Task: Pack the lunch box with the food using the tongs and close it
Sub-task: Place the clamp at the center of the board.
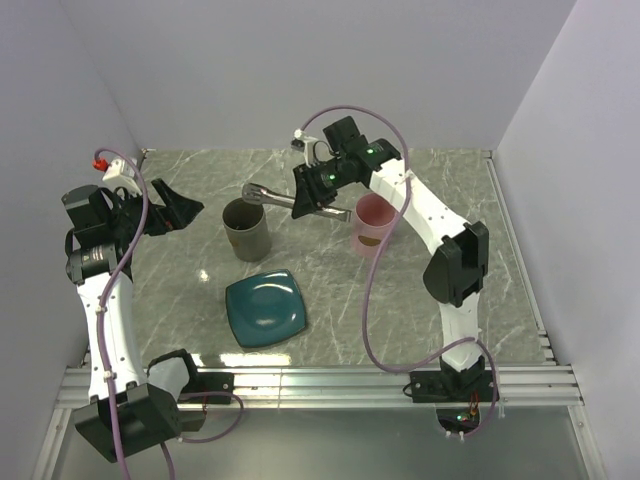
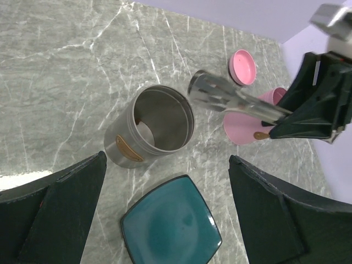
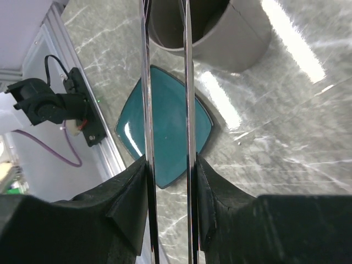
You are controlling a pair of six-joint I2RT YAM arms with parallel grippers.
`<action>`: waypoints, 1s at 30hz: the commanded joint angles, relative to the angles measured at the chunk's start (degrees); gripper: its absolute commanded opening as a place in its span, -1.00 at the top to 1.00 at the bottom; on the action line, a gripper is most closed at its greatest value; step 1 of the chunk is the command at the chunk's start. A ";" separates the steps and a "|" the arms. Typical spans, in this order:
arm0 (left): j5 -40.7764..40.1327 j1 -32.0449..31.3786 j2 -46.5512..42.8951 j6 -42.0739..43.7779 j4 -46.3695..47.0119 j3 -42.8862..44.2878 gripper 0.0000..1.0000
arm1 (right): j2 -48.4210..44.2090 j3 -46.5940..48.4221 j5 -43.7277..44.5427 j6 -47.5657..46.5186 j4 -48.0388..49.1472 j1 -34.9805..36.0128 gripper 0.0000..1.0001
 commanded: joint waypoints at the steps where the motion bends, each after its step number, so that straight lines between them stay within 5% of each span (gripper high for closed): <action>1: 2.02 0.24 0.24 -1.19 1.84 2.39 -0.99 | -8.28 1.24 1.37 -3.08 1.80 0.47 0.17; 10: 2.11 0.24 -0.64 -1.46 2.20 2.39 -0.99 | -20.86 -13.97 9.36 -4.58 6.81 0.39 0.16; 17: 2.11 0.15 -1.69 -2.69 3.60 0.99 -0.99 | -28.94 -29.69 24.19 6.39 16.73 1.26 0.16; 23: 2.12 0.15 -2.30 -2.16 2.99 0.90 -0.99 | -24.04 -26.38 39.33 15.53 15.43 4.51 0.35; 30: 1.41 0.15 -2.57 -2.08 2.64 1.07 -0.99 | -12.98 -19.78 46.28 18.62 17.27 8.03 0.27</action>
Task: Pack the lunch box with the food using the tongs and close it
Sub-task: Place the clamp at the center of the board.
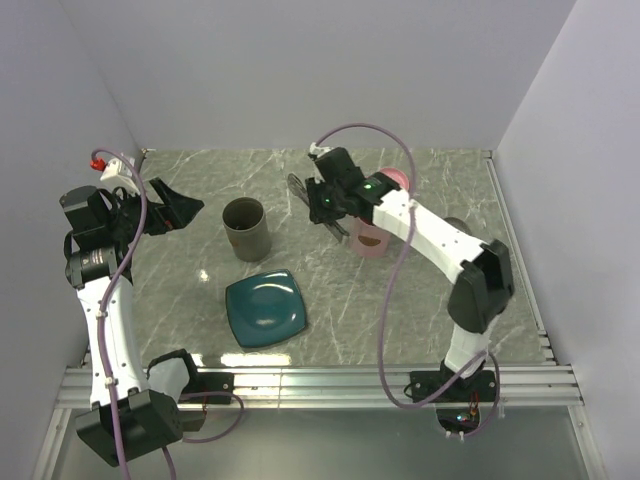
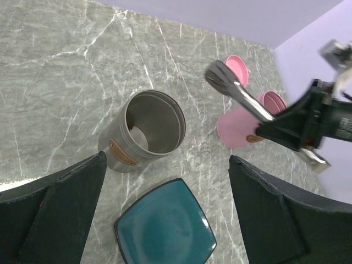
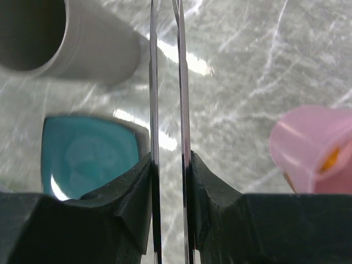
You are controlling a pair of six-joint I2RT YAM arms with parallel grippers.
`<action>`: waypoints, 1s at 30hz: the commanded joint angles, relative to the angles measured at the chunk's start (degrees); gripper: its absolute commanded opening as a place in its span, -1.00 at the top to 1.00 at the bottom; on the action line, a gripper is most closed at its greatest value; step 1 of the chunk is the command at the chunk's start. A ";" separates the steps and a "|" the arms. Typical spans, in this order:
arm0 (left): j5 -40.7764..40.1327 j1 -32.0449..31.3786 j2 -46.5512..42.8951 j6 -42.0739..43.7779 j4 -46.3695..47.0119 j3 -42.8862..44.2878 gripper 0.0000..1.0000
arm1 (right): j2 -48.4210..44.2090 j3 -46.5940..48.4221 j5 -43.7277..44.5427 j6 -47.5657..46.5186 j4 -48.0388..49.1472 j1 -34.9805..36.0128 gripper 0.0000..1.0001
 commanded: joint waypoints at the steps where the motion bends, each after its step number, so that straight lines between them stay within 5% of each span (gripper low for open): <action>1: 0.34 0.15 -1.32 -0.06 1.35 1.23 -0.99 | 5.12 6.49 8.05 3.54 3.24 1.69 0.26; 13: -0.19 0.15 -0.44 1.17 0.90 1.23 -0.99 | 17.79 11.70 11.76 2.06 8.67 1.61 -0.03; 30: -0.72 0.15 -0.53 2.48 -0.06 1.40 -0.99 | 29.91 17.32 7.63 -1.73 8.60 0.90 -0.11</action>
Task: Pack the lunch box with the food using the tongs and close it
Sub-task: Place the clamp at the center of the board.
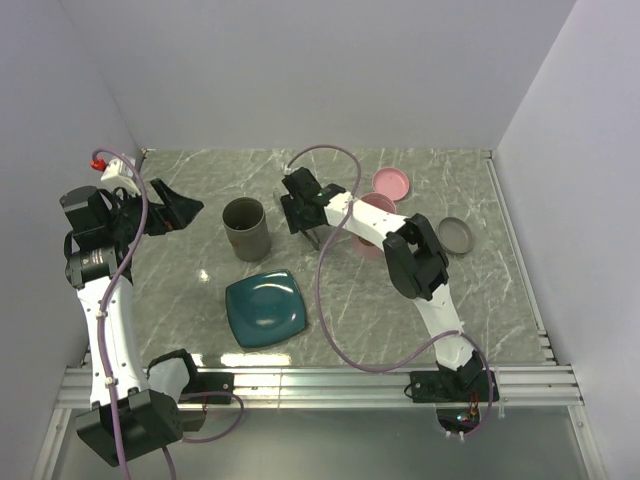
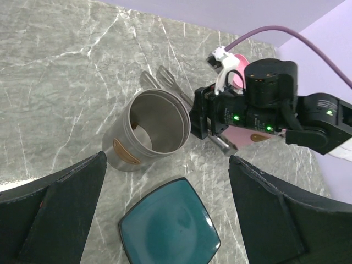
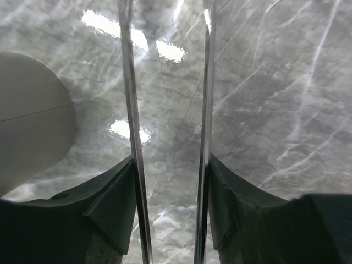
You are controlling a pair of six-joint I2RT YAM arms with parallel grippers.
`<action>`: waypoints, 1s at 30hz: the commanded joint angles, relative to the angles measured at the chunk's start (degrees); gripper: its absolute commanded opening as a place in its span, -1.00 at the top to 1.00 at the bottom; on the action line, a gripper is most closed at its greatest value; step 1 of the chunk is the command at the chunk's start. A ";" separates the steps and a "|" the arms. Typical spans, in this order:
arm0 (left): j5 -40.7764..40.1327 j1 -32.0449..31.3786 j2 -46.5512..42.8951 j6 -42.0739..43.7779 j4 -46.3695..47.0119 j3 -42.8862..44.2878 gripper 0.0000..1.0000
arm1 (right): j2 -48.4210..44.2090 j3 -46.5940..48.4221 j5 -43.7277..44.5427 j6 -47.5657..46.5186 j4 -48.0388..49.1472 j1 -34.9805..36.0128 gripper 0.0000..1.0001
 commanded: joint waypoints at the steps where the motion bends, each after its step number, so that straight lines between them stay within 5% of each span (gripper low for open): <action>1: -0.24 0.15 -0.38 1.28 0.20 1.49 -0.99 | 0.89 3.66 -1.26 -1.49 0.73 -0.54 -0.18; 7: -0.50 0.15 -0.47 1.28 0.20 0.88 -0.99 | 2.65 3.22 -1.79 -1.31 -0.15 -0.98 -0.47; 14: -0.68 0.24 -0.64 1.63 -0.15 1.14 -0.99 | 3.35 4.53 -2.59 -1.67 -1.64 -1.24 -0.53; 16: -0.24 0.15 -0.21 1.63 -0.59 1.58 -0.99 | 3.79 6.81 -1.97 -1.75 -4.00 -1.24 -0.79; 21: -0.15 0.15 -0.11 1.63 -1.03 2.72 -0.99 | 5.73 9.82 -2.32 -2.54 -7.97 -1.85 -0.99; 30: -0.24 0.15 -0.73 2.07 -1.91 3.25 -0.99 | -2.26 7.87 -3.91 -3.69 -5.07 -2.30 -0.99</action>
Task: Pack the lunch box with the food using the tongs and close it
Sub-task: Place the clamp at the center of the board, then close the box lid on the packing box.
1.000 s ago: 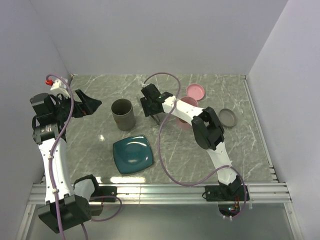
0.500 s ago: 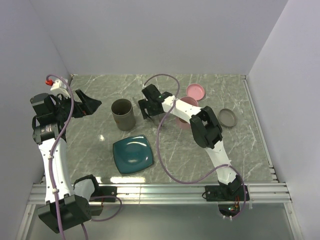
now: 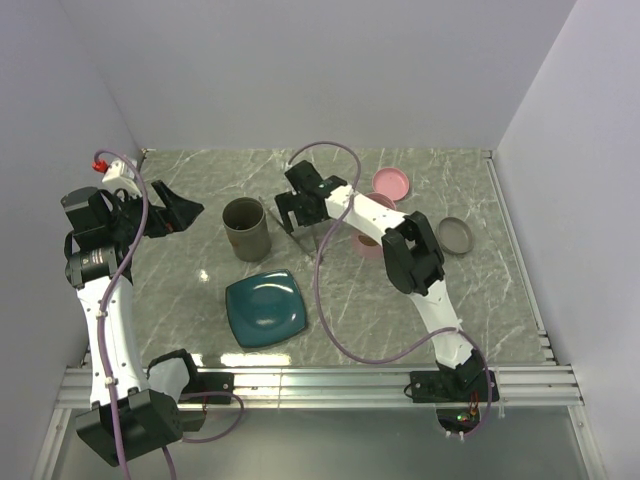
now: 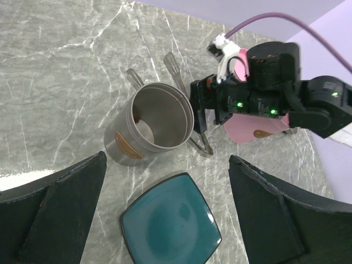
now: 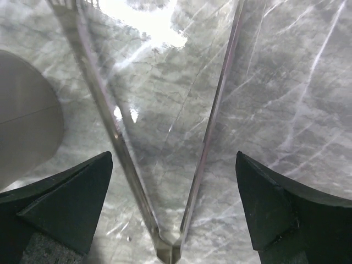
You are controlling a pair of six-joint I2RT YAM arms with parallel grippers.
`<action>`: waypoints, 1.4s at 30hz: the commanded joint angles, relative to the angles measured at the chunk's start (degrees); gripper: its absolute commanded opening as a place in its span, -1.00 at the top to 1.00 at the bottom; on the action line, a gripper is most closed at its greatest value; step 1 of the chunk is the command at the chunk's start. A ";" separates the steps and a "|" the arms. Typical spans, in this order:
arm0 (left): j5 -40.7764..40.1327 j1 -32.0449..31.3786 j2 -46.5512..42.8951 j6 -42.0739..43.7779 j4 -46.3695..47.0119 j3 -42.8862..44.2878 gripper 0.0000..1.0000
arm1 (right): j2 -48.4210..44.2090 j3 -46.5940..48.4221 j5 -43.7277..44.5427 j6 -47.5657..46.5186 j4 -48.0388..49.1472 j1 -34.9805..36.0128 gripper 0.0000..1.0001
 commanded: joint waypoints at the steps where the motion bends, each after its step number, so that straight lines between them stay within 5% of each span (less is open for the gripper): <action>1: 0.31 0.15 -0.77 1.11 -0.01 3.23 -0.99 | -8.71 1.08 -0.21 -1.87 1.48 -0.33 -0.99; 14: -4.52 0.15 0.02 5.94 -4.76 6.22 -0.99 | -36.67 -6.04 -10.31 -8.73 10.28 -4.89 -1.00; 22: -7.51 0.24 -2.44 7.79 -2.73 6.22 -0.99 | -47.12 -12.45 -18.92 -10.06 5.10 -20.35 -0.99; 29: -4.79 0.15 -1.84 7.18 -2.20 6.66 -0.99 | -42.93 -11.93 -24.82 -8.47 -2.72 -38.45 -0.99; 37: -1.45 0.15 -1.47 7.62 -3.09 6.57 -0.99 | -32.56 -10.43 -20.78 -11.10 -9.57 -45.50 -0.93; 42: -1.98 0.24 -3.50 8.41 -2.47 4.12 -0.99 | -34.04 -16.39 -22.88 -18.46 -12.31 -49.37 -0.86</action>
